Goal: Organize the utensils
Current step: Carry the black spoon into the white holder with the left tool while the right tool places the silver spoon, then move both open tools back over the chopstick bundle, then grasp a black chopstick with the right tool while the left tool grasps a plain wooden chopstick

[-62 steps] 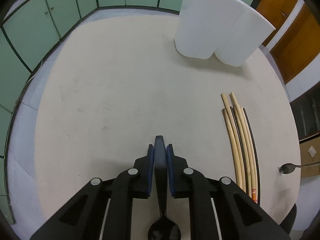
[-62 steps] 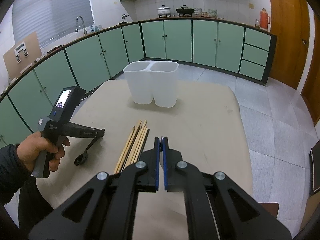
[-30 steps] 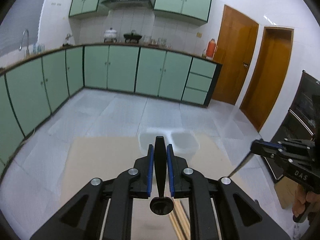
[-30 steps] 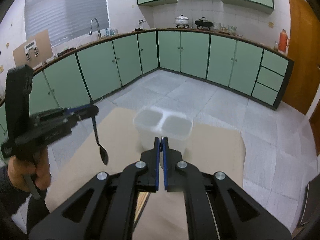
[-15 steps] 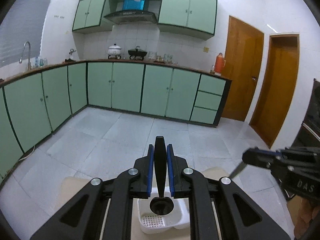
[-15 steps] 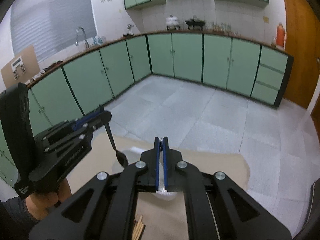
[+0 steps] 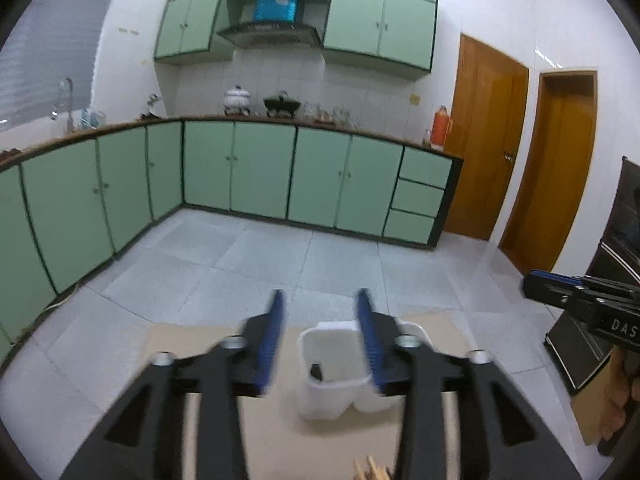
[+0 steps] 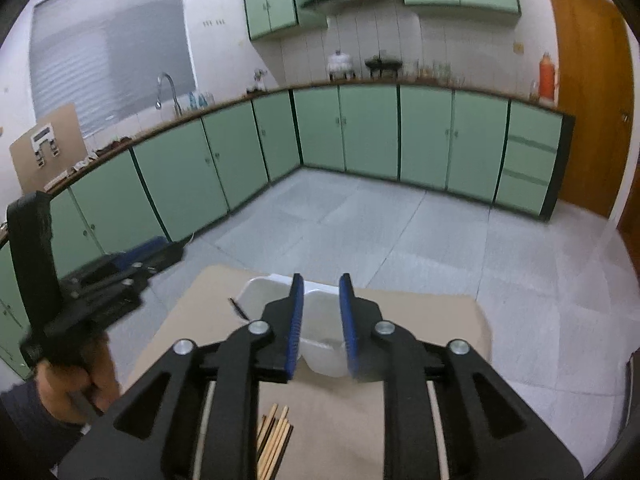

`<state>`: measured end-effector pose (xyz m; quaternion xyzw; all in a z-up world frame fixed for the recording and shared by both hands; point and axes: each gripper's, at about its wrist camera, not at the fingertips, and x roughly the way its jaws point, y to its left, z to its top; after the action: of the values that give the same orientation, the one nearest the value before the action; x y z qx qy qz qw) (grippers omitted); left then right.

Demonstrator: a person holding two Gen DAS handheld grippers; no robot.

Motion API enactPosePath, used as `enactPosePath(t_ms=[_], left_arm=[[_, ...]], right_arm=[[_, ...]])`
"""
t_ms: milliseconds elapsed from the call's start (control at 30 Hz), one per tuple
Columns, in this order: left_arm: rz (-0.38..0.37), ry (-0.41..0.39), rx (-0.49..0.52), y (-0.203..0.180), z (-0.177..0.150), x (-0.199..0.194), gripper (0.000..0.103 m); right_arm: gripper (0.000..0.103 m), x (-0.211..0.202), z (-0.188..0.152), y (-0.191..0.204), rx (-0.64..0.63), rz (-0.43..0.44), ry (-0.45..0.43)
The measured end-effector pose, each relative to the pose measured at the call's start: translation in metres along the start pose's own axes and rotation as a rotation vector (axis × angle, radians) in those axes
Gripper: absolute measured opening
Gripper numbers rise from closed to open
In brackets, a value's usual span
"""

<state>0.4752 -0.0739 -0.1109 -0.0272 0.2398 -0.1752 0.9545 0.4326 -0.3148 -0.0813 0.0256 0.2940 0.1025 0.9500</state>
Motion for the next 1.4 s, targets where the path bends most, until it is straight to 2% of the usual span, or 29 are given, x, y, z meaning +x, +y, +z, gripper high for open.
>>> enactPosePath(t_ms=[33,133,267,367,467,600,733,800,867,1000,1133,1300,1400], left_arm=[[0.015,-0.012,0.0,0.003,-0.005,-0.023,0.059],[0.042,-0.027,0.013,0.009,-0.03,-0.076,0.074],[0.091,-0.006,0.025,0.014,-0.079,-0.13,0.085],[0.121,0.024,0.008,0.012,-0.121,-0.161,0.091],[0.081,0.074,-0.024,0.007,-0.162,-0.183,0.093],[0.06,0.124,-0.016,-0.004,-0.208,-0.191,0.093],[0.059,0.149,-0.003,-0.013,-0.236,-0.188,0.092],[0.045,0.154,-0.032,-0.012,-0.246,-0.186,0.09],[0.038,0.161,-0.047,-0.009,-0.253,-0.185,0.087],[0.043,0.164,-0.044,-0.011,-0.26,-0.182,0.086],[0.022,0.18,-0.024,-0.022,-0.267,-0.176,0.084],[-0.018,0.223,0.019,-0.041,-0.28,-0.161,0.08],[-0.032,0.248,0.048,-0.052,-0.288,-0.151,0.078]], right_arm=[[0.029,-0.013,-0.006,0.0,-0.002,-0.001,-0.014],[0.037,-0.057,-0.047,0.008,-0.008,-0.014,-0.05],[0.053,-0.097,-0.126,0.023,-0.016,-0.055,-0.05],[0.053,-0.111,-0.19,0.033,0.025,-0.055,-0.012],[0.053,-0.11,-0.244,0.044,0.087,-0.05,0.056],[0.049,-0.1,-0.293,0.066,0.102,-0.03,0.122],[0.038,-0.087,-0.32,0.093,0.023,0.002,0.172],[0.036,-0.078,-0.329,0.1,0.008,0.013,0.194],[0.031,-0.07,-0.332,0.105,-0.011,0.012,0.214],[0.029,-0.059,-0.334,0.107,-0.025,0.013,0.232],[0.018,-0.057,-0.336,0.102,-0.041,-0.002,0.224],[0.017,-0.057,-0.335,0.084,-0.014,-0.027,0.213],[0.022,-0.058,-0.333,0.085,-0.023,0.011,0.205]])
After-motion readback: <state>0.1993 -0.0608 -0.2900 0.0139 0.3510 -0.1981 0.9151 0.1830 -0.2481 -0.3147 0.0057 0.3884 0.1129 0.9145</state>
